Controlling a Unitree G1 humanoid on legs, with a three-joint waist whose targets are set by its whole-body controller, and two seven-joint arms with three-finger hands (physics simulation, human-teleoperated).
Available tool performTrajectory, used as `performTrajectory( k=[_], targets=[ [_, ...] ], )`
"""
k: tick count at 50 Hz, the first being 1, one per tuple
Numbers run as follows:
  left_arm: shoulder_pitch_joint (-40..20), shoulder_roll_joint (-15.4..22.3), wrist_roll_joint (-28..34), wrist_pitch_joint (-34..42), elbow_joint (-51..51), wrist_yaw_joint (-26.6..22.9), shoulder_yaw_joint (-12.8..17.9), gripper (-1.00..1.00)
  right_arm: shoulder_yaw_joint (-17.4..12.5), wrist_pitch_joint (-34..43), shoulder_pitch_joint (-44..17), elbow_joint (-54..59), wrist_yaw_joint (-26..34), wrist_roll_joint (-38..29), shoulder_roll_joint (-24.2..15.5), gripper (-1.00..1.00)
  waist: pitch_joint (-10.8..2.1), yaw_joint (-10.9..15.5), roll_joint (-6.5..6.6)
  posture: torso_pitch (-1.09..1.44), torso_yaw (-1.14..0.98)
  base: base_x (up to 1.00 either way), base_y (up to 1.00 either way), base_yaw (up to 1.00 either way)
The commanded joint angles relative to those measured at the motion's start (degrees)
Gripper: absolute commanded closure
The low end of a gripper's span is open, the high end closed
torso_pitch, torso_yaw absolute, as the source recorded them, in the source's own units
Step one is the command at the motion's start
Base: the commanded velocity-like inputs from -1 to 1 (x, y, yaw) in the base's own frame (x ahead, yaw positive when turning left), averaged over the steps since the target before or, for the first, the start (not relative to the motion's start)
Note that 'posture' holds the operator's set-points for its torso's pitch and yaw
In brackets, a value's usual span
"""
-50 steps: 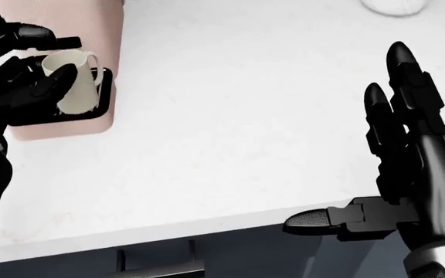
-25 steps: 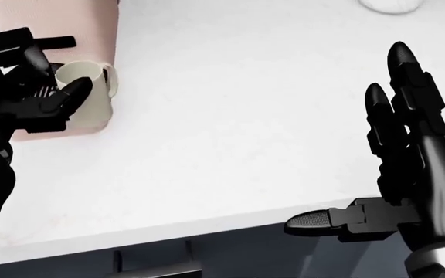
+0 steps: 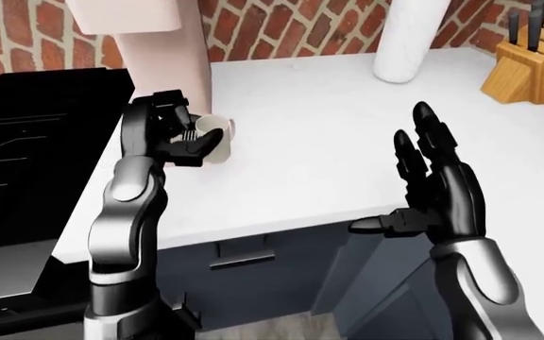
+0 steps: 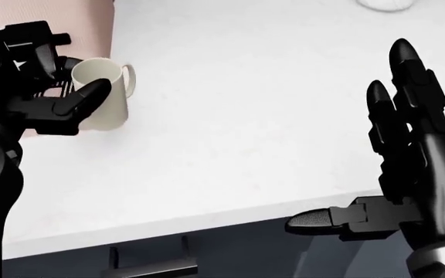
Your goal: Pick the mug from under the coffee machine dispenser and place it on the counter.
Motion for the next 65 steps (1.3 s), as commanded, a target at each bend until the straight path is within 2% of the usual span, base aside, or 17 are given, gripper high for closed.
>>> performTrajectory(
  k=[1,12,20,37,43,65],
  targets=[
    [-2.32,0.43,0.08,-2.39,-2.04,0.18,0.51,1.00,-0.26,-1.53,-1.12,-1.91,-0.07,0.13,-0.31,-1.00,-1.28,0.00,0.06,0.00,0.00,0.00,0.00,0.00],
    [-3.71,-0.83,0.13,-4.02,0.16,0.15,-0.51,1.00,-0.39,-1.55,-1.01,-2.09,-0.12,0.29,-0.34,-1.00,-1.34,0.09,-0.11,0.00,0.00,0.00,0.00,0.00],
    [-2.77,-3.86,1.04,-5.94,0.97,0.15,-2.88,1.00,-0.38,-1.47,-0.86,-2.37,-0.07,0.30,-0.33,-1.00,-1.45,0.13,-0.26,0.00,0.00,0.00,0.00,0.00],
    [-0.75,-6.74,1.33,-9.41,2.85,0.26,-4.37,1.00,-0.49,-1.32,-1.06,-2.35,-0.02,0.26,-0.41,-1.00,-1.62,0.09,-0.44,0.00,0.00,0.00,0.00,0.00],
    [-2.61,-7.03,1.30,-8.54,2.90,0.16,-4.78,1.00,-0.57,-1.29,-1.09,-2.44,0.00,0.27,-0.43,-1.00,-1.59,0.13,-0.55,0.00,0.00,0.00,0.00,0.00],
    [-8.85,-8.52,0.15,-15.59,15.38,-0.81,-5.79,1.00,-0.51,-2.07,-0.73,-1.91,0.19,0.03,-0.37,-1.00,-1.58,0.18,-0.77,0.00,0.00,0.00,0.00,0.00]
  ],
)
